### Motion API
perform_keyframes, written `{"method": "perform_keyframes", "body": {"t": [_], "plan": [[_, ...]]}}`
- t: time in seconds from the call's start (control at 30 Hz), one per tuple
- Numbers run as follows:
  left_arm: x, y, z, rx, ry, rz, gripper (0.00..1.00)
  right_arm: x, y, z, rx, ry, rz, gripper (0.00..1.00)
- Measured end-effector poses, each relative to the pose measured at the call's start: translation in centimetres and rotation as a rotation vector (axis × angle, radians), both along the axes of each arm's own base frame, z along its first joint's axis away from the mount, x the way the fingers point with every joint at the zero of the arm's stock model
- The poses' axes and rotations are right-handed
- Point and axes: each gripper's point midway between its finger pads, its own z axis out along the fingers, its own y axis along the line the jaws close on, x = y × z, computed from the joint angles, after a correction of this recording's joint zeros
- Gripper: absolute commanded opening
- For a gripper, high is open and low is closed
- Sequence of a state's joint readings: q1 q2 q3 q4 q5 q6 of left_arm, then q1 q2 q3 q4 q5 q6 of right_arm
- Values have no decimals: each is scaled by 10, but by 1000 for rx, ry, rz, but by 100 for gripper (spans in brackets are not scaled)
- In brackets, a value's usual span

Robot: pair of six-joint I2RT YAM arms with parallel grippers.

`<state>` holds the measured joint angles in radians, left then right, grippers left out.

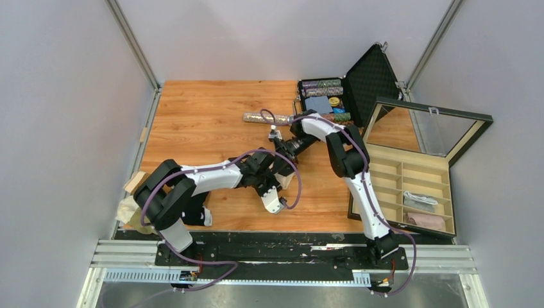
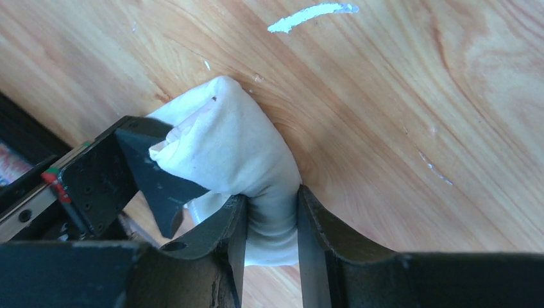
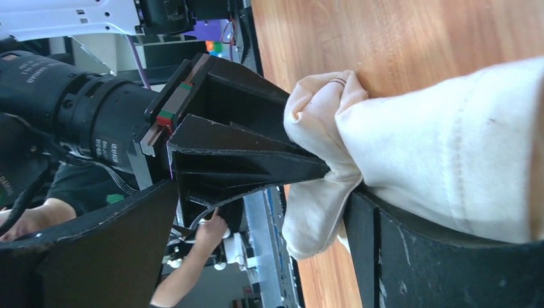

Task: Roll the underwear
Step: Roll the underwear to the center of the board.

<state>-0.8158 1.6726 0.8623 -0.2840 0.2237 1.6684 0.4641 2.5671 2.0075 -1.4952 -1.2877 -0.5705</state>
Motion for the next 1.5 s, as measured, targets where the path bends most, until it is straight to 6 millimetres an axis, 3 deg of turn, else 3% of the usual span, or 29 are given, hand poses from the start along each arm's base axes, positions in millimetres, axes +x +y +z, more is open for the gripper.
{"method": "perform_keyframes", "body": {"t": [0.13, 0.23, 0.37, 0.47, 0.5, 0.53, 0.57, 0.63, 0.7, 0.73, 0.8, 0.87, 1.1, 1.23, 1.5], "plan": [[-3, -2, 1, 80, 78, -42, 0, 19, -10, 5, -1, -134, -9, 100], [-6, -12, 5, 113, 175, -64, 0, 57, -23, 33, 39, -372, -62, 100], [-21, -28, 9, 138, 391, -71, 0, 121, -60, 127, 95, -778, -223, 100], [-35, -35, 12, 142, 599, -39, 0, 152, -102, 222, 93, -1161, -379, 100], [-39, -36, 13, 139, 663, -22, 0, 150, -116, 251, 82, -1293, -430, 100], [-42, -36, 14, 137, 729, 0, 0, 135, -129, 282, 69, -1447, -484, 100], [-46, -36, 15, 134, 799, 25, 0, 127, -132, 290, 65, -1486, -497, 100], [-52, -35, 17, 129, 923, 75, 0, 86, -137, 314, 85, -1720, -550, 100], [-58, -33, 18, 130, 1052, 136, 0, 40, -134, 303, 114, -1858, -537, 98], [-59, -34, 19, 130, 1106, 165, 0, 13, -131, 289, 139, -1908, -501, 93], [-60, -36, 20, 126, 1198, 223, 0, -19, -127, 261, 158, -1944, -432, 77], [-60, -37, 21, 123, 1280, 283, 0, -34, -127, 227, 132, -1924, -358, 67], [-68, -38, 23, 150, 1487, 475, 0, -95, -95, 86, 161, -1749, 81, 64], [-70, -39, 23, 160, 1543, 552, 0, -100, -92, 34, 144, -1661, 213, 67], [-69, -41, 22, 152, 1626, 656, 0, -88, -74, 0, 206, -1647, 300, 67]]}}
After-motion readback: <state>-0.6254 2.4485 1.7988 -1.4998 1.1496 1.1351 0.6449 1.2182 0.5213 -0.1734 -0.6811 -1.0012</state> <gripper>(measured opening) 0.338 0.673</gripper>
